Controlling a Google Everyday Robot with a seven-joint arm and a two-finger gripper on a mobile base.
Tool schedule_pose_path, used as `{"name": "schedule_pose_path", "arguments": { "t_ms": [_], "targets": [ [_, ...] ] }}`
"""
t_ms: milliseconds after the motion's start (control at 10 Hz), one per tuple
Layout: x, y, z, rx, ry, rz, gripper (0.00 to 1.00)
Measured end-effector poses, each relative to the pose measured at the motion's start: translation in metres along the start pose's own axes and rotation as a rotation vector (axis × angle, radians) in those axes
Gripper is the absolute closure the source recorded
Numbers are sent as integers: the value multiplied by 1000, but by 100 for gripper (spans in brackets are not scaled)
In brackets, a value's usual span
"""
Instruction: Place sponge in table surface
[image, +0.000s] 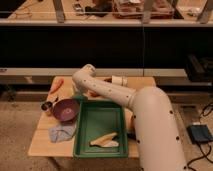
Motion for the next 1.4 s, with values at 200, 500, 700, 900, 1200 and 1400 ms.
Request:
{"name": "schedule_pose_path", "arguments": {
  "t_ms": [200,500,700,900,1200,1400],
  "targets": [
    [2,2,3,-6,3,-15,33],
    [-6,1,25,-6,-12,-43,33],
    [-10,3,33,-7,-20,-53,36],
    [-12,2,35,-3,-26,-58,54],
    [-12,0,35,7,-28,-51,81],
    [-7,-2,29,23,-22,-29,86]
  ]
}}
